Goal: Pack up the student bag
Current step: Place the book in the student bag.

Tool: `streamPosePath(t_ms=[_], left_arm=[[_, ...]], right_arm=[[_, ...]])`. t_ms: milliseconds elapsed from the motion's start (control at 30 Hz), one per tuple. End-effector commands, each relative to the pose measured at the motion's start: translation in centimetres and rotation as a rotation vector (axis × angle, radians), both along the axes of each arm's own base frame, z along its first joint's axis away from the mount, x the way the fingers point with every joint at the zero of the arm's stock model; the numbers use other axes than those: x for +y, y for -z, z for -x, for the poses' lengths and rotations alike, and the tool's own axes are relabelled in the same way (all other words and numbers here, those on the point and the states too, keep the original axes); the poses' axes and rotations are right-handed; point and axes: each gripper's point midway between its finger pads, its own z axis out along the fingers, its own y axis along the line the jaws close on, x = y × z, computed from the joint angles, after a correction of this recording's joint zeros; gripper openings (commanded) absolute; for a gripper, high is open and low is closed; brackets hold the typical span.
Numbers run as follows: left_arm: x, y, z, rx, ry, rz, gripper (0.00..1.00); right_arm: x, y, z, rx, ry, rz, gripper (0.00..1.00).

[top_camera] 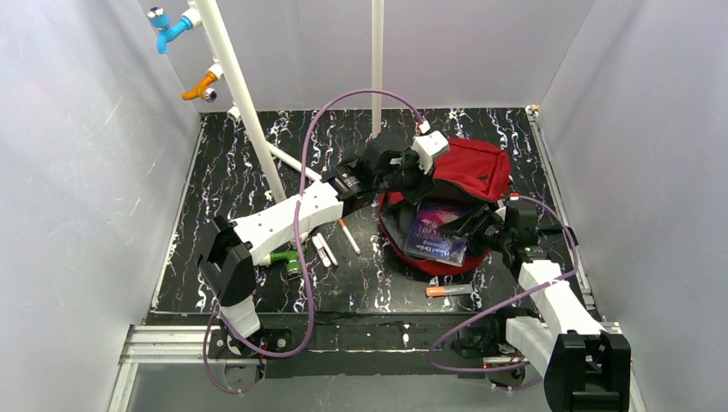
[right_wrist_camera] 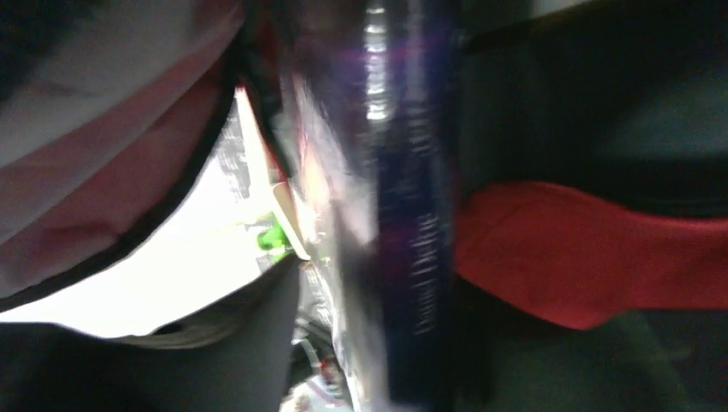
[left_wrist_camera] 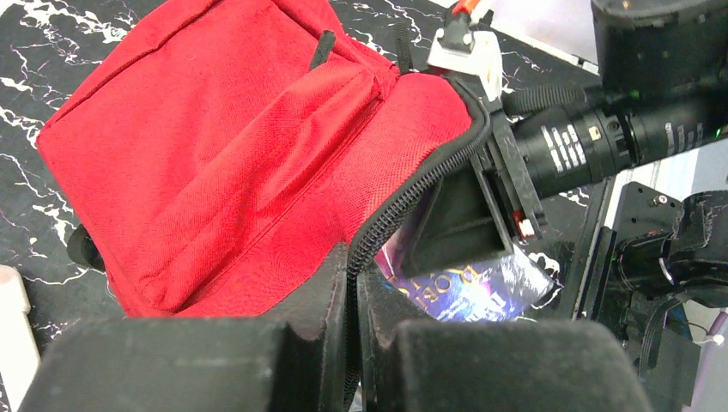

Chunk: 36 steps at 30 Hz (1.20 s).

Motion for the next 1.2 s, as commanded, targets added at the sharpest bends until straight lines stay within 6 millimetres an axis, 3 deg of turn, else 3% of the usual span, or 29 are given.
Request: streamPosePath(t_ms=[0, 233, 400, 567, 600, 667, 700, 900, 1033, 1167], left_arm=[[0.9, -2.3, 0.5, -0.048, 0.005, 0.022, 0.0], [0.0, -1.8, 0.5, 0.022, 0.0, 0.052, 0.0], [0.0, -2.1, 1.0, 0.042, 0.014, 0.059, 0.0], [0.3, -1.9, 1.0, 0.044, 0.005, 0.052, 0.0], [0.3, -1.9, 1.0, 0.044, 0.005, 0.052, 0.0], [0.1, -1.7, 1.0, 0.049, 0.008, 0.054, 0.0], [0.0, -1.7, 0.9, 0.052, 0.01, 0.053, 0.0], [-0.3, -1.4, 1.1, 0.08, 0.019, 0.034, 0.0], [-0.2, -1.5, 1.1, 0.08, 0.014, 0.029, 0.0], [0.0, -1.5, 1.1, 0.081, 0.012, 0.026, 0.0]], right_arm=[[-2.6, 0.3, 0.4, 0.057, -0.015, 0.216, 0.69], [-2.7, 2.6, 5.9, 0.184, -0.107, 0.251, 0.98], [-3.6, 2.9, 9.5, 0.235, -0.121, 0.314, 0.98], [-2.2, 2.8, 9.4, 0.146, -0.167, 0.232, 0.98], [-2.4, 3.1, 8.9, 0.134, -0.147, 0.244, 0.96], [-2.4, 3.8, 8.5, 0.151, -0.106, 0.228, 0.77], [-2.1, 4.1, 8.7, 0.173, -0.106, 0.195, 0.73], [-1.2, 5.0, 9.3, 0.219, -0.137, 0.136, 0.8], [-1.4, 5.0, 8.5, 0.218, -0.116, 0.144, 0.57], [-1.2, 2.4, 5.7, 0.126, -0.037, 0.092, 0.37]])
